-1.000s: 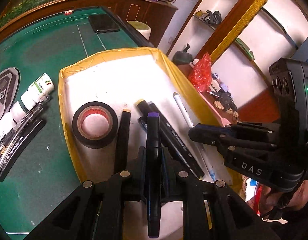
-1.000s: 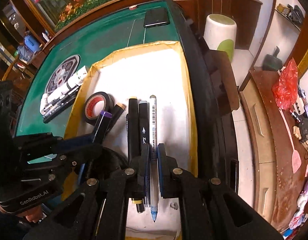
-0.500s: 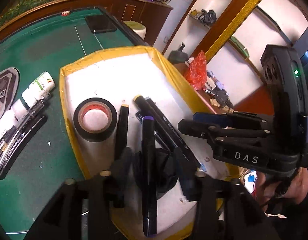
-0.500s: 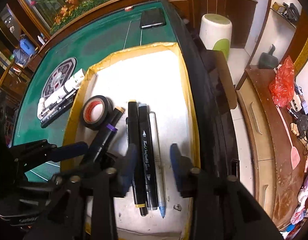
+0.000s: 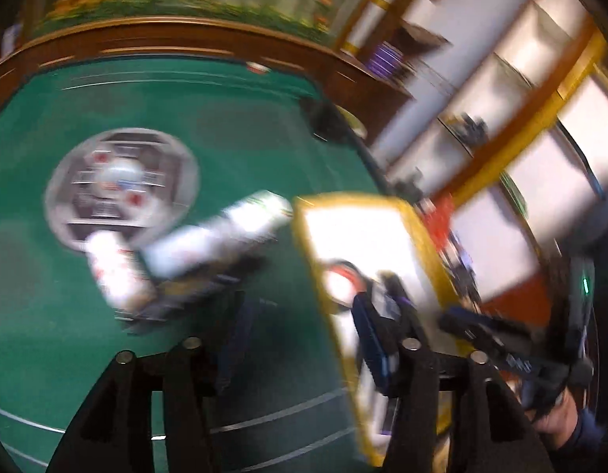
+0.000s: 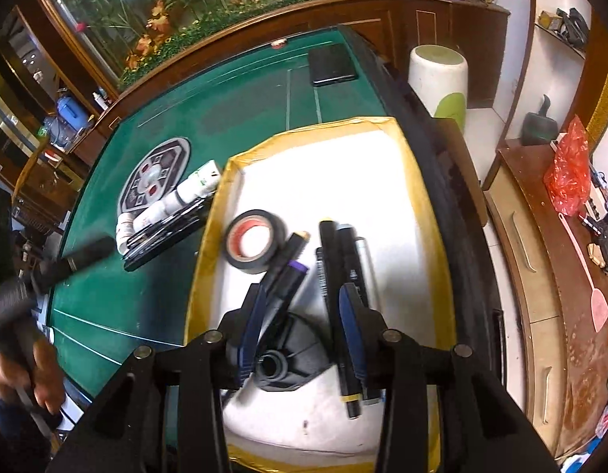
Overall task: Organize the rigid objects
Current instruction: 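Grasp the white red-labelled bottle with the left gripper and lift it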
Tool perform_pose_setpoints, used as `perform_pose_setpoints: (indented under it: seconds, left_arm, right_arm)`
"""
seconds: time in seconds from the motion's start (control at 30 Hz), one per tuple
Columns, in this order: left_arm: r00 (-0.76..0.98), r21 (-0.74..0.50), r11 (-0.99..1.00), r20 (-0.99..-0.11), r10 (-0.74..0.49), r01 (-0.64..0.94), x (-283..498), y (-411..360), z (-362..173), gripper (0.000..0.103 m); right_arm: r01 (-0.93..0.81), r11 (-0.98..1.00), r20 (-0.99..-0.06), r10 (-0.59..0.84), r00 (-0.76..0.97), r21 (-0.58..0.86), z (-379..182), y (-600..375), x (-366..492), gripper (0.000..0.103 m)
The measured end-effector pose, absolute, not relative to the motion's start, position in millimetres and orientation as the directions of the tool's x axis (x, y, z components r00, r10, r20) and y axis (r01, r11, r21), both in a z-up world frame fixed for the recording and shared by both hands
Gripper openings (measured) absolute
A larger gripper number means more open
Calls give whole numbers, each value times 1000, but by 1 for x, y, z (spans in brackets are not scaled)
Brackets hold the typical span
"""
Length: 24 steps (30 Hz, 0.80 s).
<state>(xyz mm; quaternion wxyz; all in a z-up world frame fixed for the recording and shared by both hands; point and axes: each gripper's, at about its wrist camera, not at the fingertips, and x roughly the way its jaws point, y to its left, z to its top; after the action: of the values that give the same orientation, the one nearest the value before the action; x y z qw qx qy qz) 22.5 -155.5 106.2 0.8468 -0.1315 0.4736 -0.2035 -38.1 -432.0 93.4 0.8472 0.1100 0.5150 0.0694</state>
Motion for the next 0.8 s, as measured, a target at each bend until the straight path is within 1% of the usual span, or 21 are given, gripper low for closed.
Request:
perform_pose_setpoints:
  seconds: [0.1,0.23,0.37,0.57,0.6,0.63,0.7,0.77,0.8]
  left_arm:
    - [513,-401,912,-766,-387,88,38,-108,99,60]
    - [498,-395,917,-807,-318,-54,63,-70,78,60]
    - [460,-367,925,-841,-284,-100,83,-69,56,60]
    - [407,-308,948,-879,-251,-80,99,-87,36,60]
    - [403,-292,953,-884,-238,-78,101,-88,32,57]
    - [401,-280,957,-888,-227,-77,102,-89,28,51]
    - [393,-272,960,-891,-226,-66,102,-88,22,42]
    - [407,-274,961,-884,-231,-50,97,-85,21,41]
    - [410,-252,967,-886,-214,-40,93,-82,22,40]
  right_arm:
    - [-11,966,-855,235,462,259,96,-426,-41,39]
    - [-3,967,-854,227,468,255,98,-425,-44,40]
    - [17,967,-854,217,473,255,99,-431,-47,40]
    - [50,968,-857,194,477,246,101,-444,-53,40]
    - [53,968,-857,193,477,247,101,-445,-54,40]
    - [54,967,-857,195,477,250,101,-445,-54,40]
    - [49,965,-855,205,477,259,103,-444,-53,40]
    - [29,962,-851,227,473,272,106,-439,-51,41]
    - [13,958,-849,249,466,288,108,-434,-47,41]
